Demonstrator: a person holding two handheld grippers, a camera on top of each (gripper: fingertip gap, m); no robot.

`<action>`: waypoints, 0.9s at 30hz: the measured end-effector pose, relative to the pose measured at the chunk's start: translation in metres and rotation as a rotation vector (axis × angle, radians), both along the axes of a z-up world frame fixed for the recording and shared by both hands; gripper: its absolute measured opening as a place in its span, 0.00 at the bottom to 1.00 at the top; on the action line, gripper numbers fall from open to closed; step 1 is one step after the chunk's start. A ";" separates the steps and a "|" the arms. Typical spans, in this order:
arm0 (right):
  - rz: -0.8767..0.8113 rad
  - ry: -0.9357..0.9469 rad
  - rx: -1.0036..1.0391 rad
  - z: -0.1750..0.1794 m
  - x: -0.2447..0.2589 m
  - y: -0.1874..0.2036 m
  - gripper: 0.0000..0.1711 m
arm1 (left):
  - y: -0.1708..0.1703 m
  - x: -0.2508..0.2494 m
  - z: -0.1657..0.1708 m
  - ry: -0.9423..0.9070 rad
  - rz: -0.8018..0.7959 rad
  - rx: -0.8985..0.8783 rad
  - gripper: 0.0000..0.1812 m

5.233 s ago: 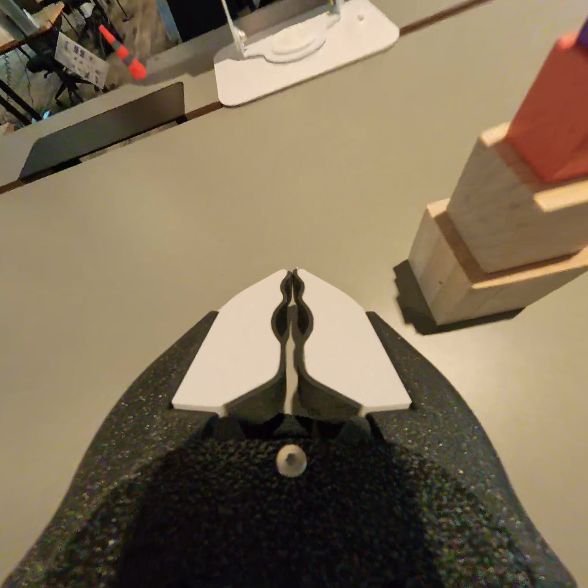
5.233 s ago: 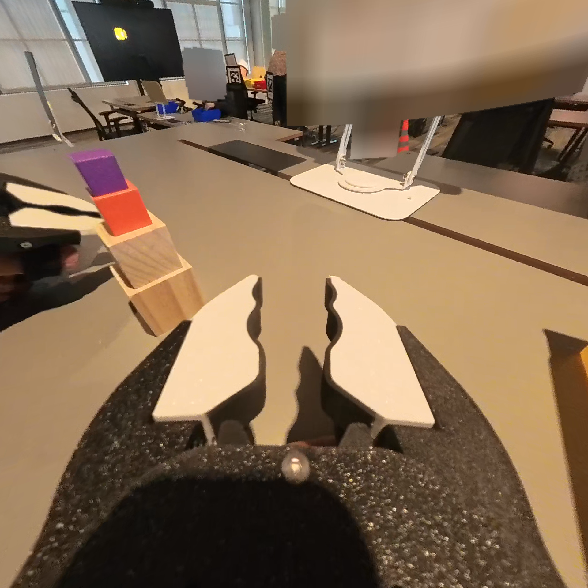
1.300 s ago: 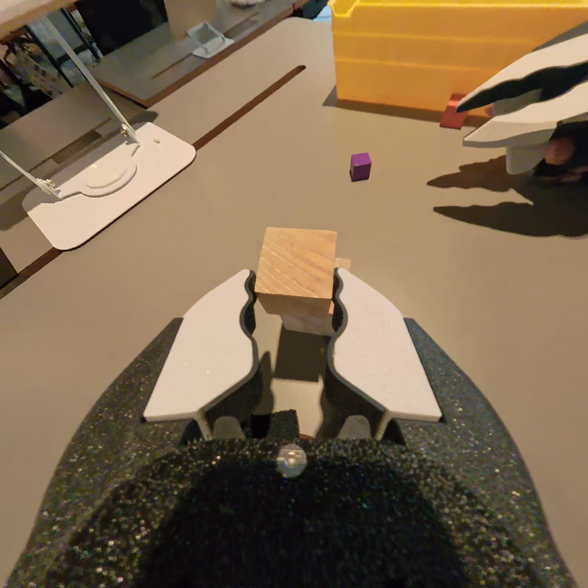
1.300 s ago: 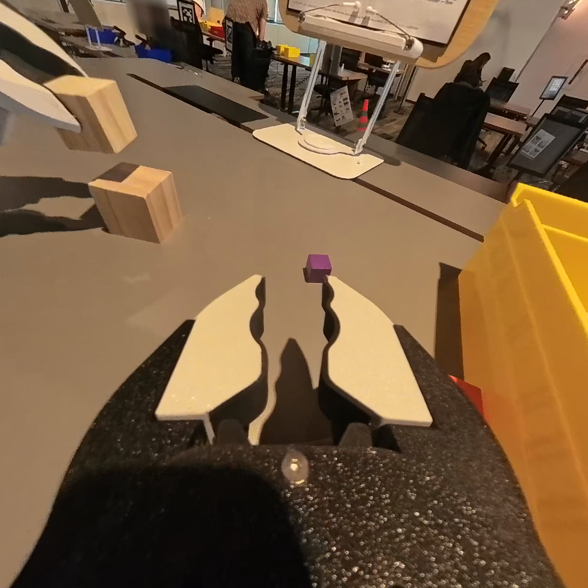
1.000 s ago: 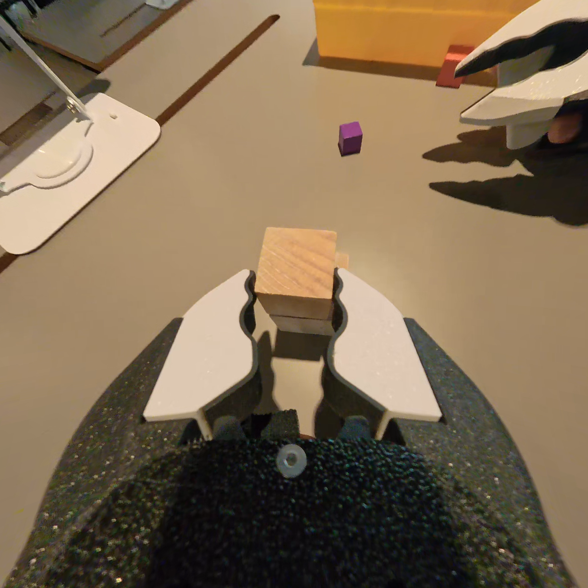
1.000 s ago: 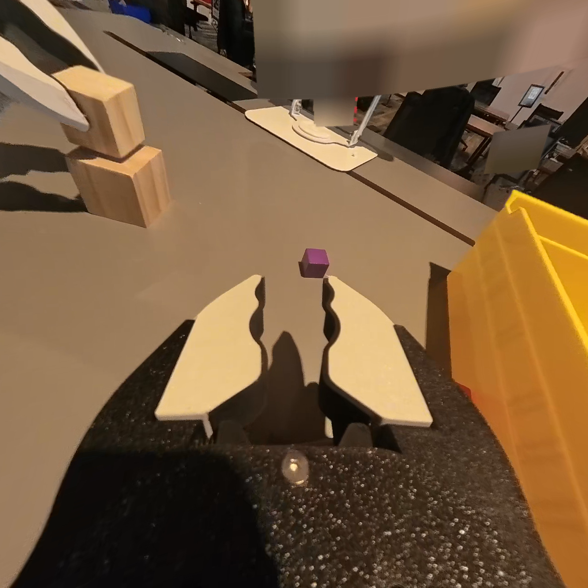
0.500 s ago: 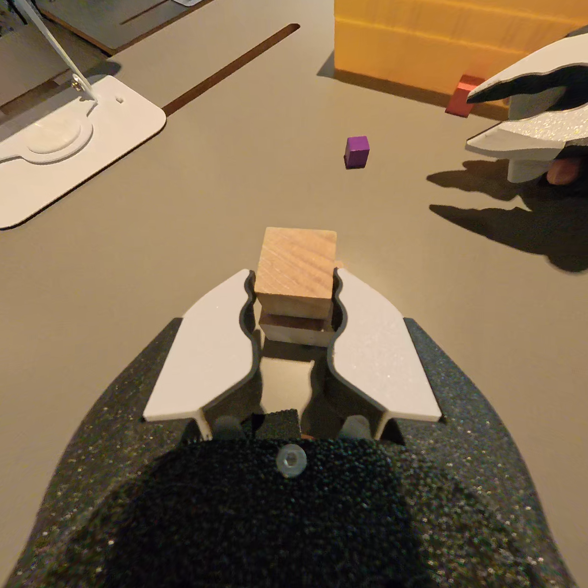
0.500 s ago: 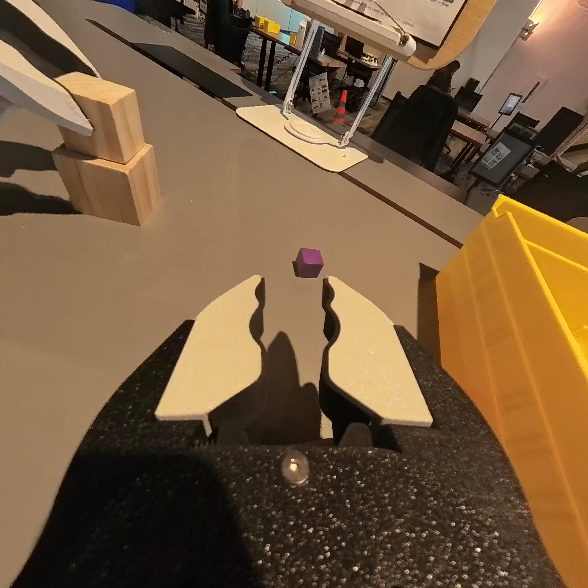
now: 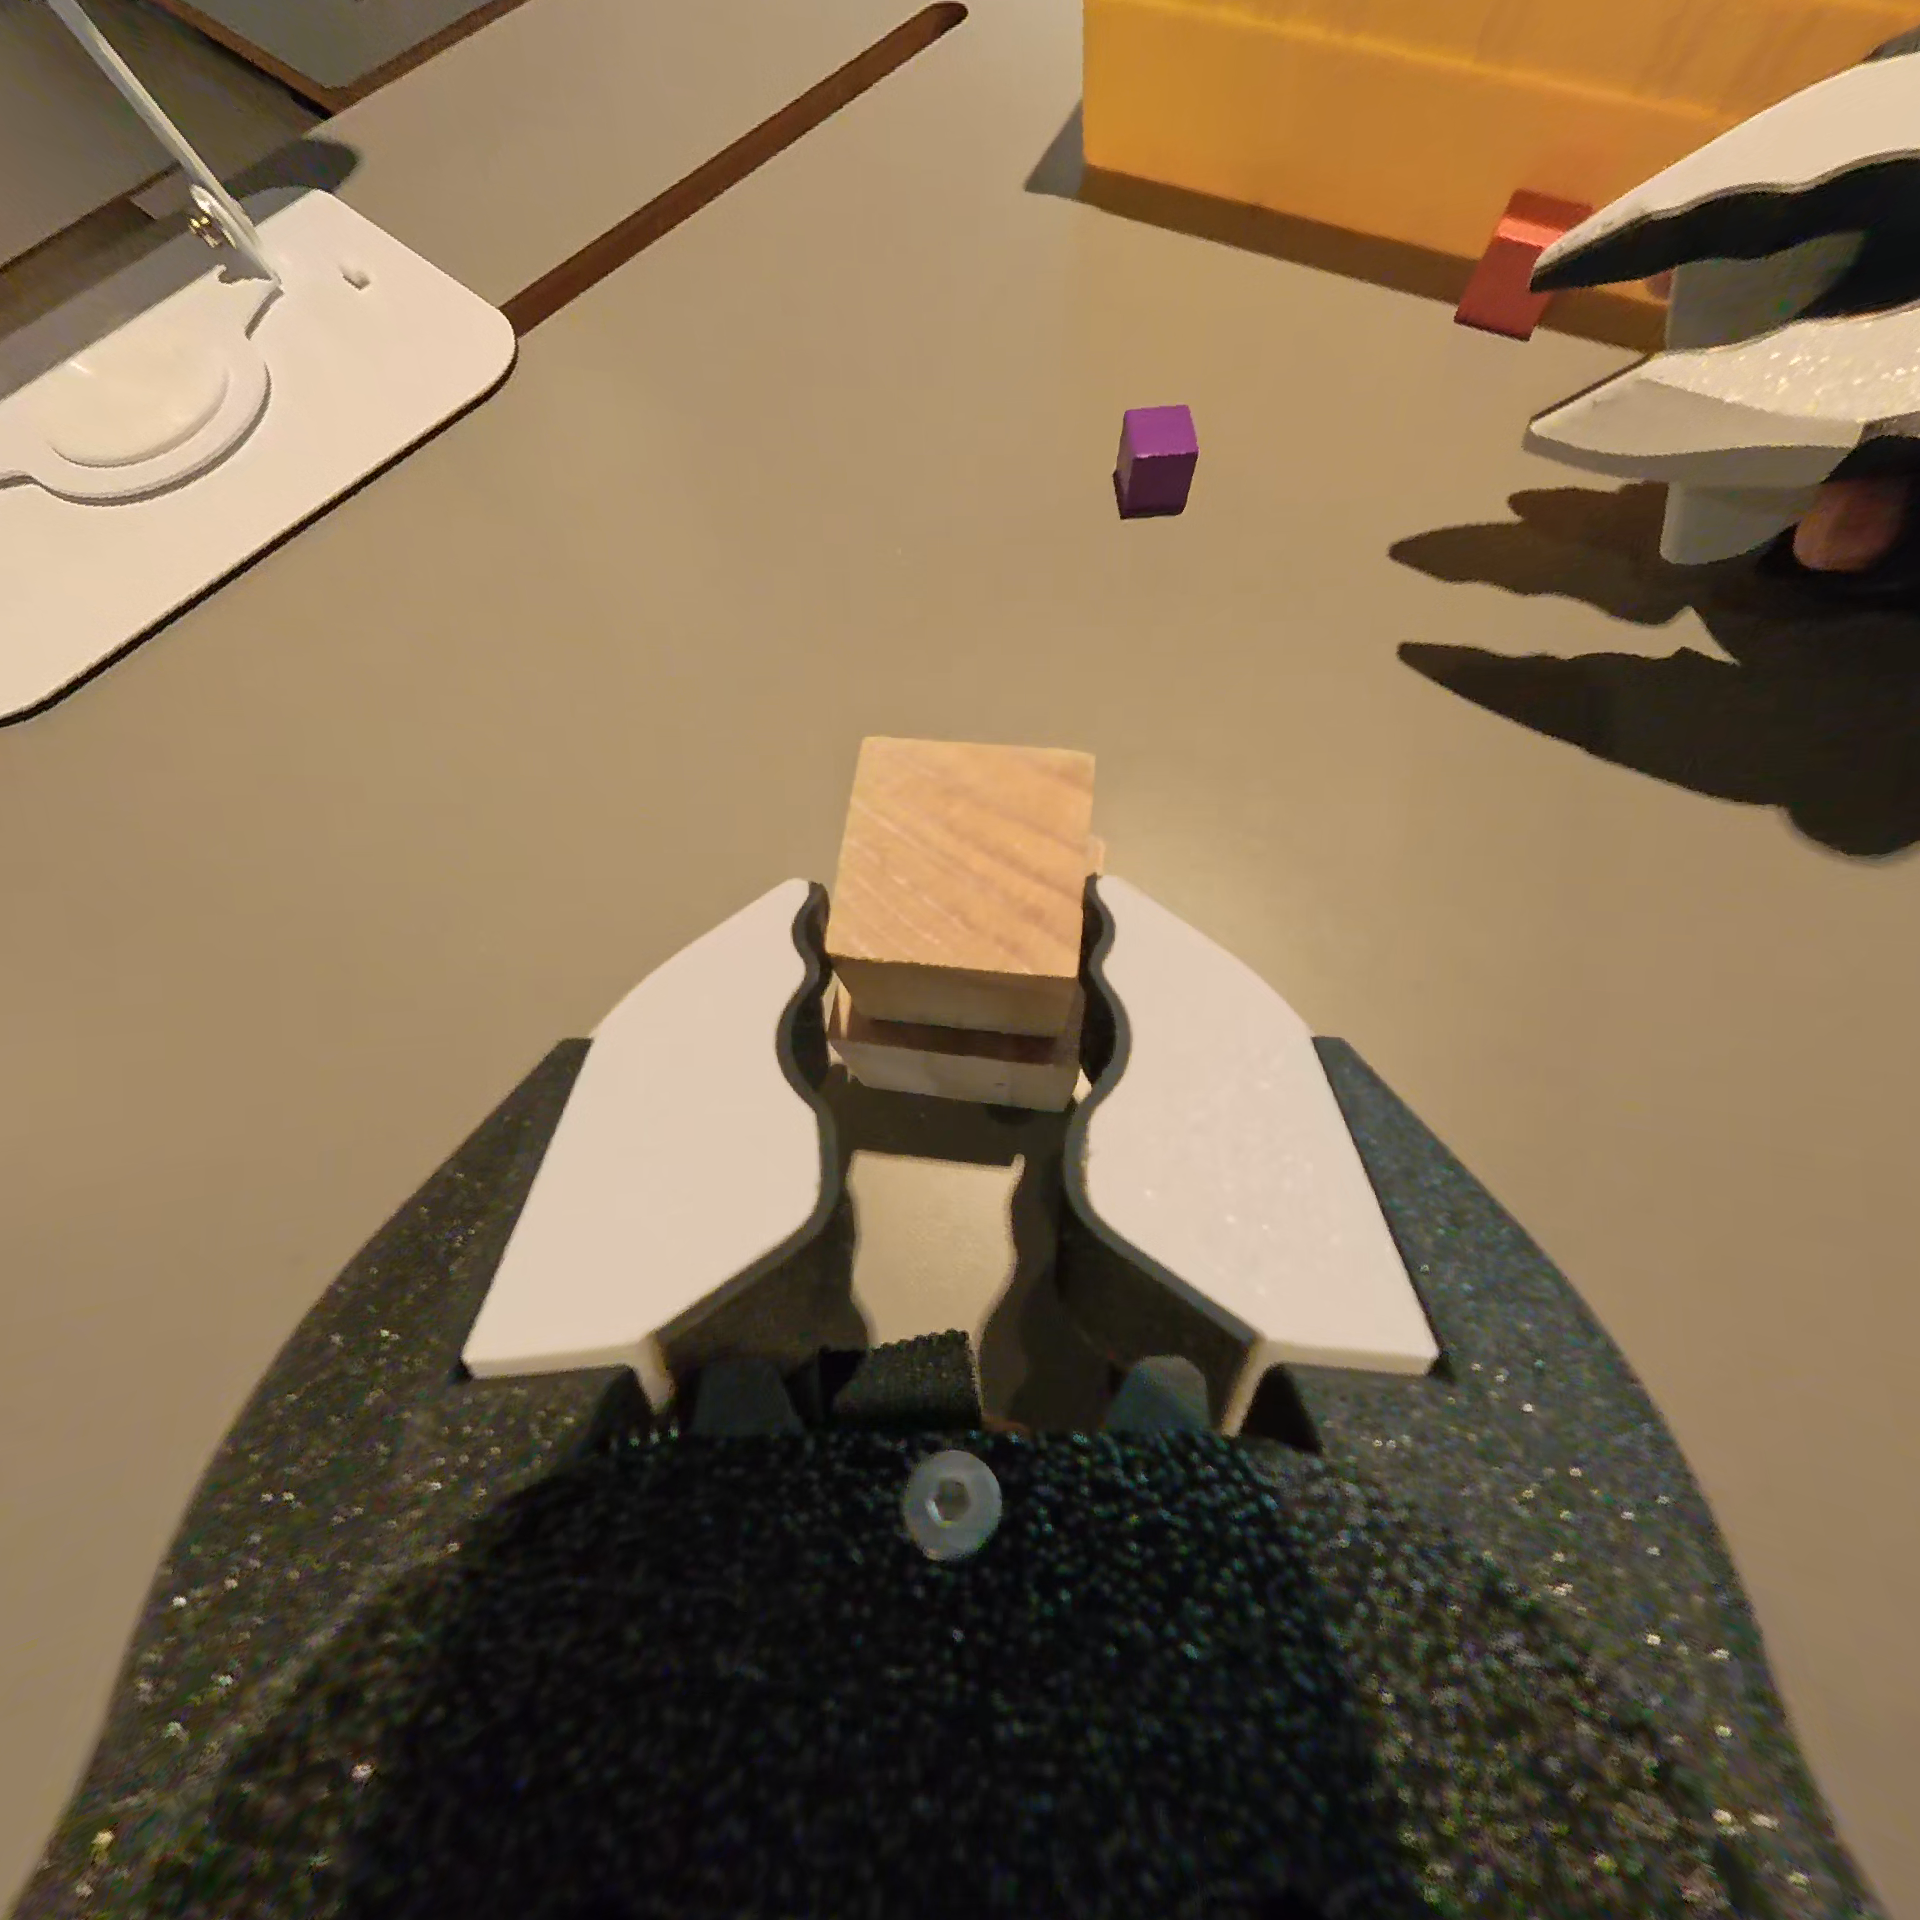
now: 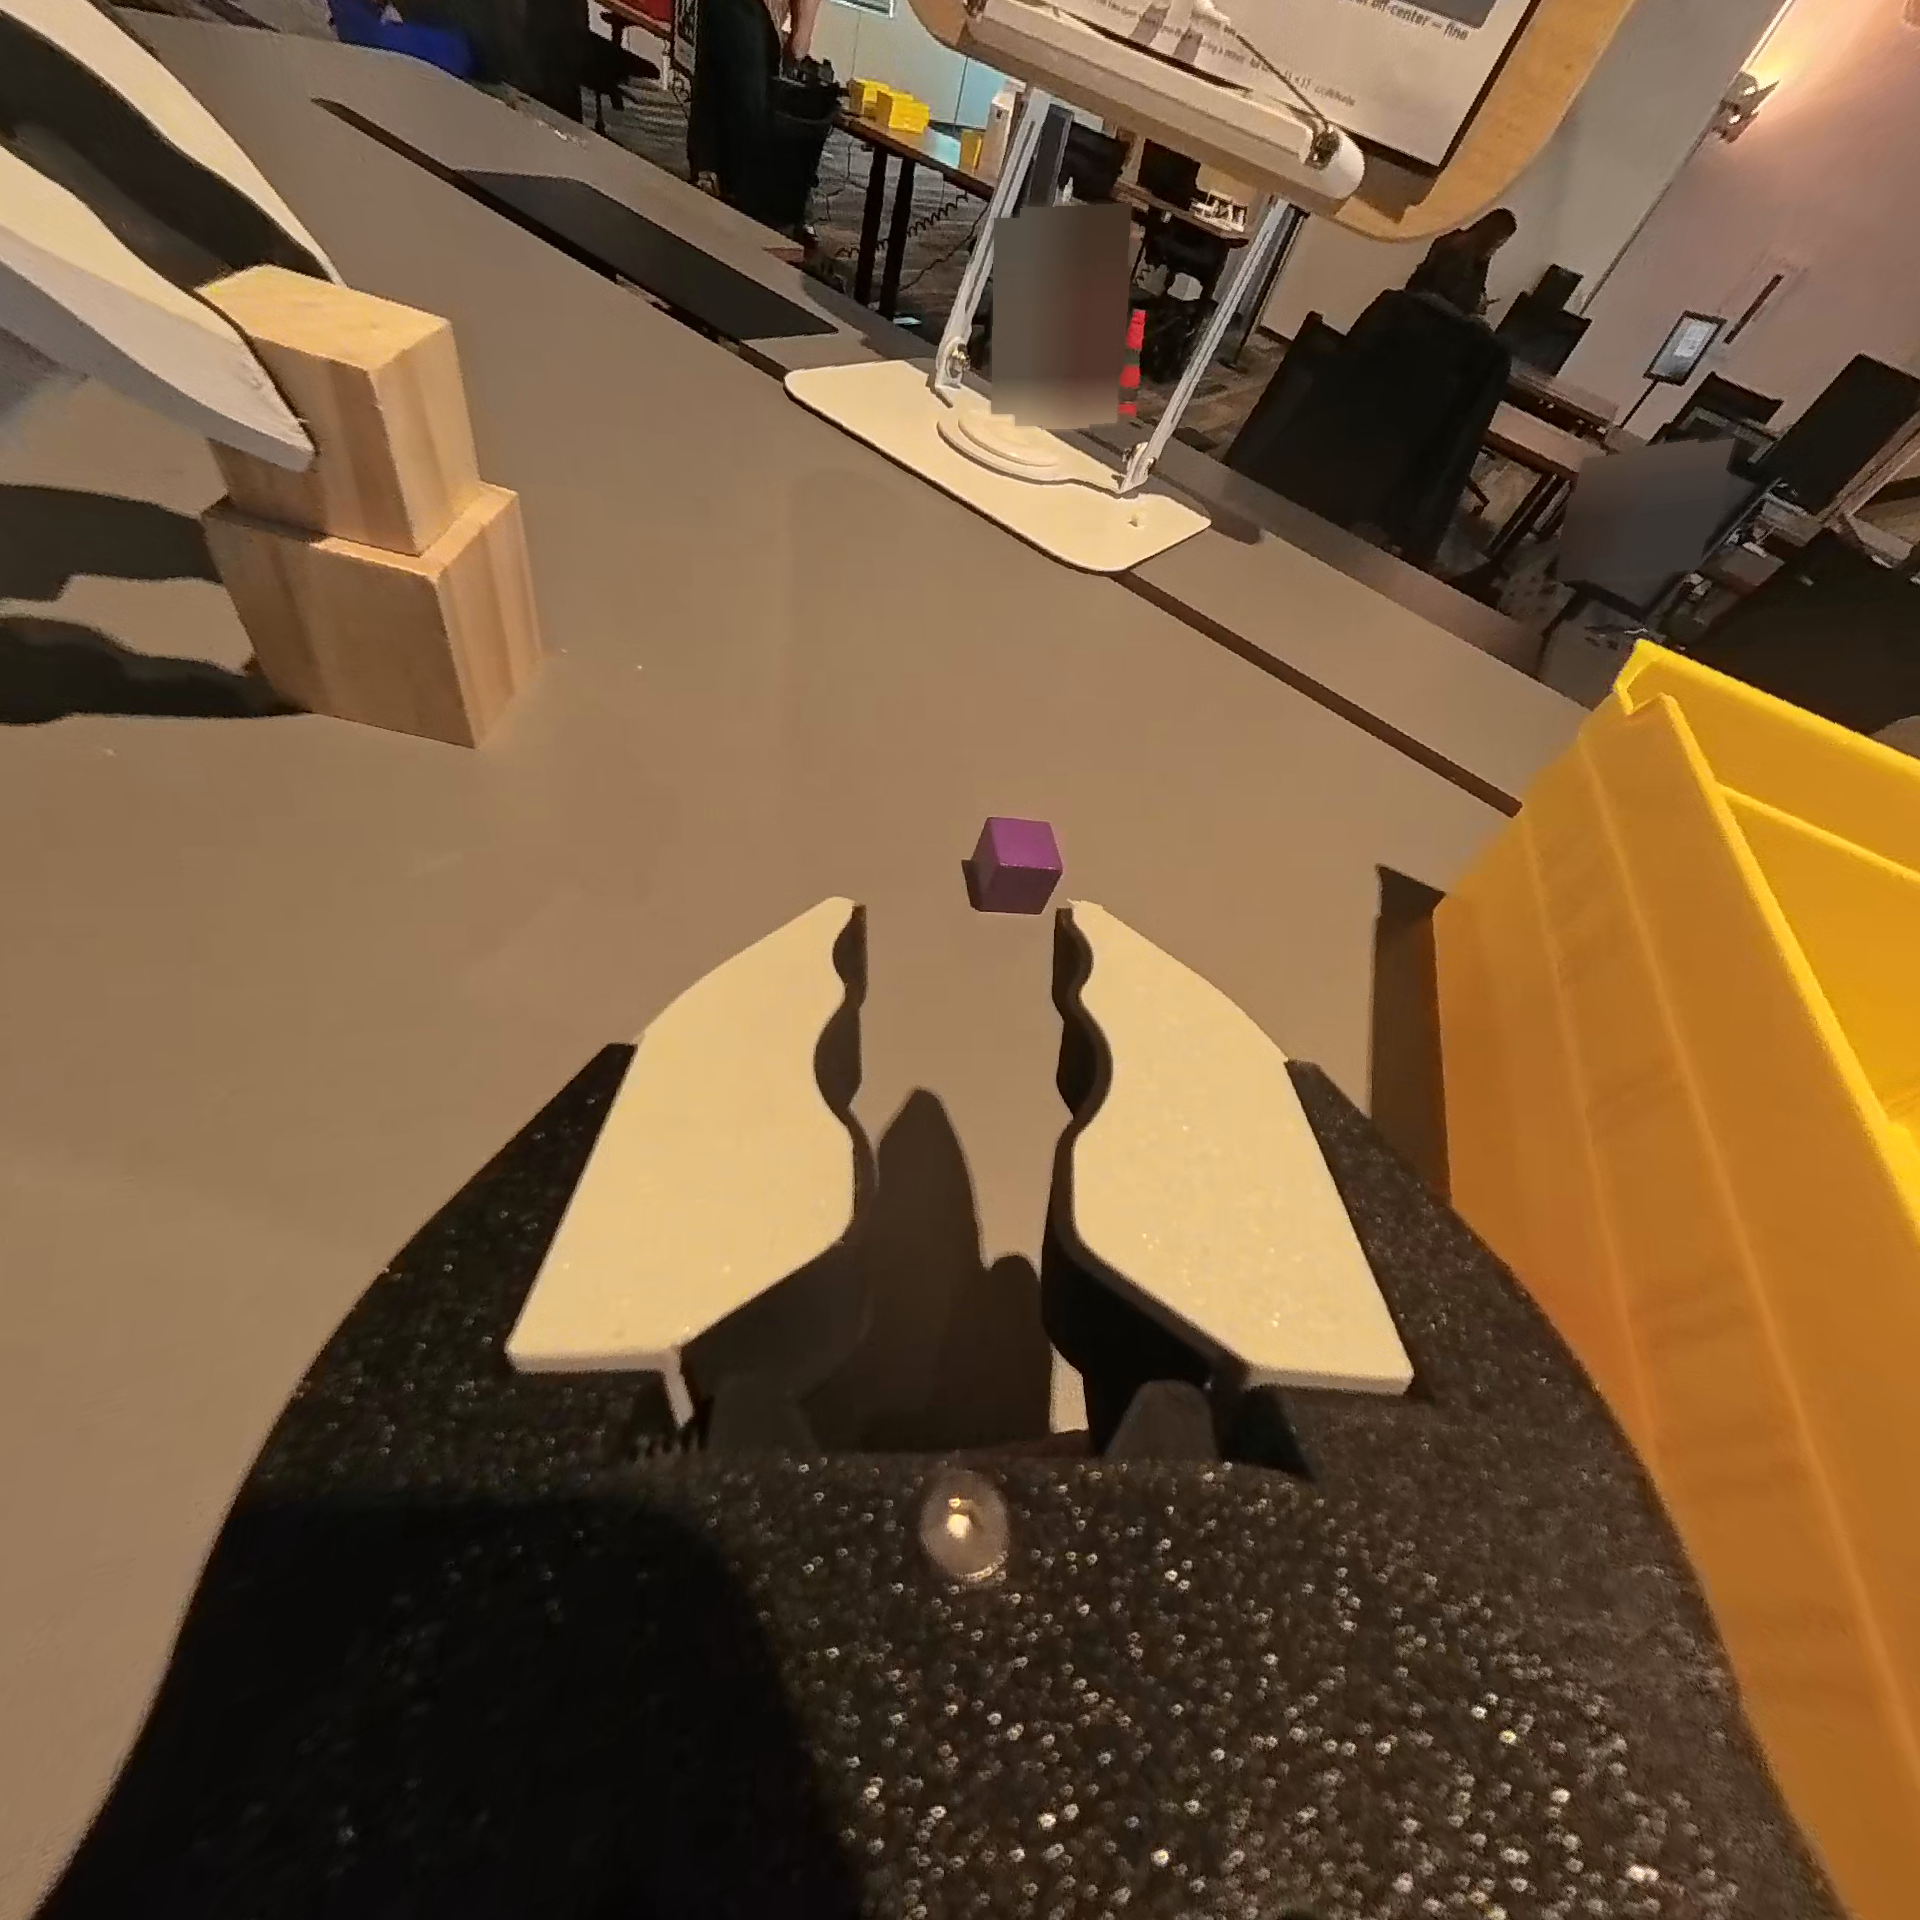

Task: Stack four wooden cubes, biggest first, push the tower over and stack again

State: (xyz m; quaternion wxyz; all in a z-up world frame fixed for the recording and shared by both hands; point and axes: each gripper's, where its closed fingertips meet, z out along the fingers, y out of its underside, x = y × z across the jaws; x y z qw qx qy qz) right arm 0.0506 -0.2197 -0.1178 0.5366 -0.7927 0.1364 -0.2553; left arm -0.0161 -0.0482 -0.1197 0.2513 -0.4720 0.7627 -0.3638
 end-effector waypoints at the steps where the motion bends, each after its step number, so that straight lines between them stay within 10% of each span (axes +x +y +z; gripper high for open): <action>1: 0.001 0.000 0.001 0.000 0.000 0.000 0.20 | 0.000 0.000 0.000 0.002 0.001 0.000 0.25; 12: -0.009 0.014 0.028 0.003 0.002 -0.003 0.20 | 0.009 -0.001 0.015 -0.194 0.045 -0.024 0.47; 19: -0.508 -0.036 -0.049 -0.002 0.062 -0.082 0.11 | 0.076 -0.015 0.019 -0.441 0.253 -0.177 0.42; 27: -0.620 0.048 -0.286 -0.033 0.080 -0.095 0.13 | 0.076 -0.022 0.026 -0.444 0.191 -0.310 0.36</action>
